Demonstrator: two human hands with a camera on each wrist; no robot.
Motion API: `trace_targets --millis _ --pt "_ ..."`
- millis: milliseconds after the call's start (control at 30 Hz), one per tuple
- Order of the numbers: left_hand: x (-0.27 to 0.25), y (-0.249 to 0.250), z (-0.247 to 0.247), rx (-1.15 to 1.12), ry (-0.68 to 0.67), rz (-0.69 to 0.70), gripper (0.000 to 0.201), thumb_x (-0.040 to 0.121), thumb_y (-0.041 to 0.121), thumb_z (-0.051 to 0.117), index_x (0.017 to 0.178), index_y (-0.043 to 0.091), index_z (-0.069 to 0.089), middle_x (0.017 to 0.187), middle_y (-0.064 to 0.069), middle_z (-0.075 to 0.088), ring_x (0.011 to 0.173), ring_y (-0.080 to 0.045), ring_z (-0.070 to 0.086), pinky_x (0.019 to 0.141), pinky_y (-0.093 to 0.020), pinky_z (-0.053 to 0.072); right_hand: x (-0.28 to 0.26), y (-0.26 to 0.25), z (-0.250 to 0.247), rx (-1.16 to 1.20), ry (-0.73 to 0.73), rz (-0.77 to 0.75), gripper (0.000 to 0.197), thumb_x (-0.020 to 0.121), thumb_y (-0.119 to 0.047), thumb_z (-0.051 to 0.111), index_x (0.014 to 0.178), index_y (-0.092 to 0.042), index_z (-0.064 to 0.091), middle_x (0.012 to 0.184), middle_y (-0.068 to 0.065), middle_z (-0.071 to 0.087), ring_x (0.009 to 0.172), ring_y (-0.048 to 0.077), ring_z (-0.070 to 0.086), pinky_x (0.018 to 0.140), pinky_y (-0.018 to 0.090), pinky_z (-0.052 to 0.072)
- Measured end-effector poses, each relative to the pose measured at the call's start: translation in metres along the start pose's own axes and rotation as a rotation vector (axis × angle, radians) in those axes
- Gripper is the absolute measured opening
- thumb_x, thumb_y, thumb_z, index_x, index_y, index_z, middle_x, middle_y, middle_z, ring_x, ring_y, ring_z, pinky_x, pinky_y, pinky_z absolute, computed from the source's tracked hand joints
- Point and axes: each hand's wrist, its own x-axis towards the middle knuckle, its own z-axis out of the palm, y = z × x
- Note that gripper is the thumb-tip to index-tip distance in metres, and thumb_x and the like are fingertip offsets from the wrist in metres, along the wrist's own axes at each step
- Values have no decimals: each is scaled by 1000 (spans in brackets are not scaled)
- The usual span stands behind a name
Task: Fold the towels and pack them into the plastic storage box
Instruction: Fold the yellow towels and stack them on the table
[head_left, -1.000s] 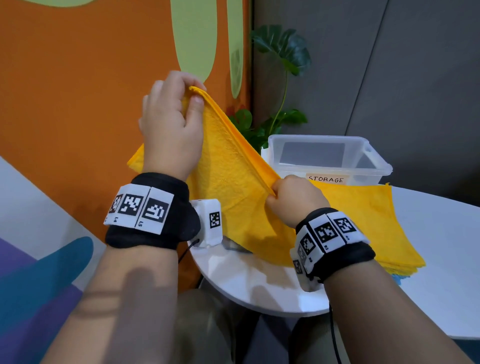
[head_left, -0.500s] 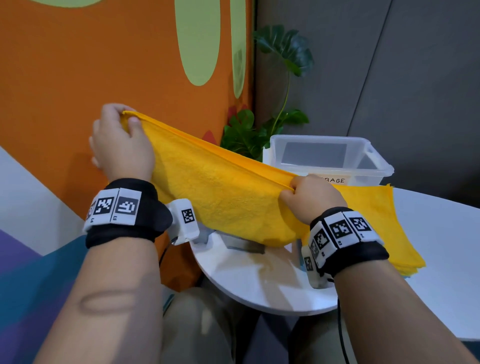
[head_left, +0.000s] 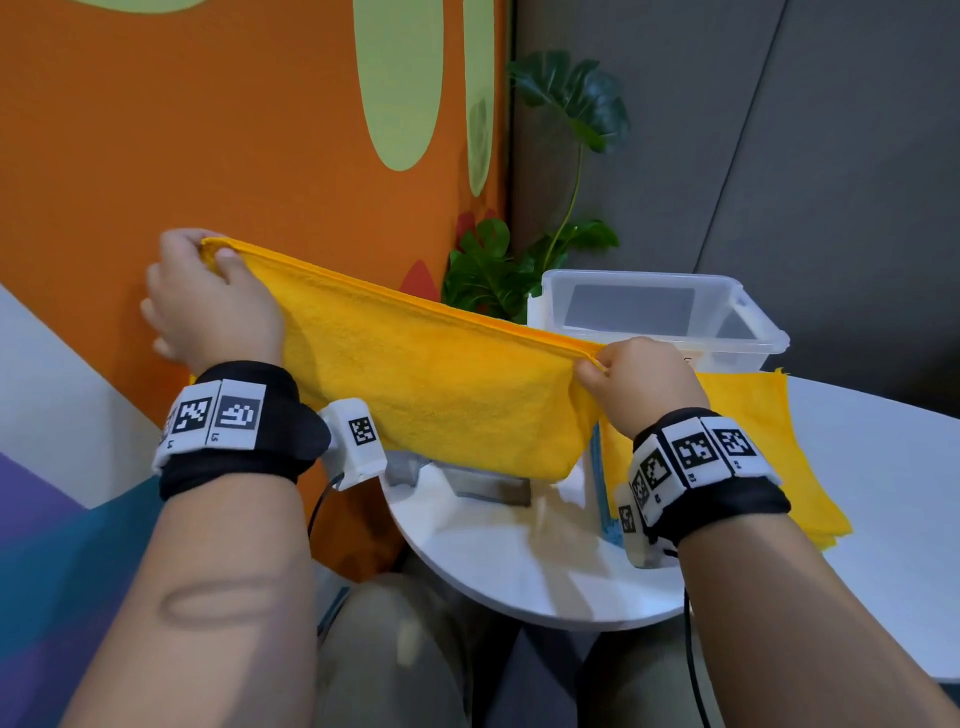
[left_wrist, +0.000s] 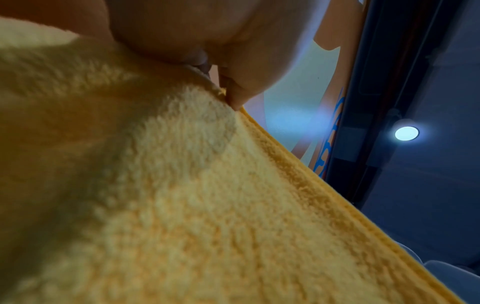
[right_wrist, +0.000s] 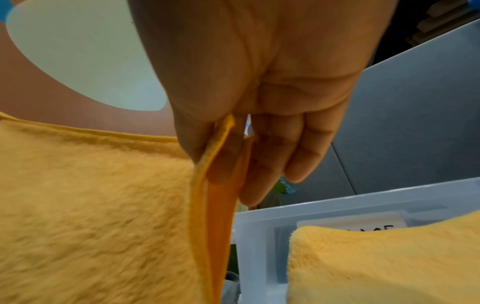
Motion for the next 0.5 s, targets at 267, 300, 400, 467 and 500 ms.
trace_targets --millis 267,300,400,467,500 --pt "4 -3 -3 -49 31 -2 26 98 25 37 120 22 51 129 -4 52 124 -27 42 101 -43 31 4 7 -2 47 25 -9 38 91 -35 54 61 -14 46 60 4 46 57 16 43 51 28 30" --pt "4 -3 -2 -80 18 33 26 97 24 38 119 21 52 128 -4 52 123 -26 44 100 -41 32 4 5 -1 40 -25 -13 30 90 -35 57 67 -16 51 67 3 52 63 17 47 54 28 34" --pt "4 0 1 -156 -84 226 28 91 24 41 113 20 57 120 -5 58 115 -27 50 98 -38 38 2 1 8 41 -211 -10 19 84 -39 63 96 -25 61 102 0 62 90 16 56 73 29 46" --pt "-1 6 5 -169 -197 349 24 88 26 44 106 25 60 114 -2 62 112 -27 53 98 -41 41 1 -5 14 99 -226 -36 36 83 -43 65 114 -25 59 118 0 56 102 17 55 83 30 47" --pt "-6 10 6 -177 -263 402 21 87 26 46 103 27 61 111 1 63 111 -26 53 99 -43 41 0 -9 15 139 -204 -62 41 83 -43 65 119 -25 57 122 1 55 105 18 55 84 30 47"
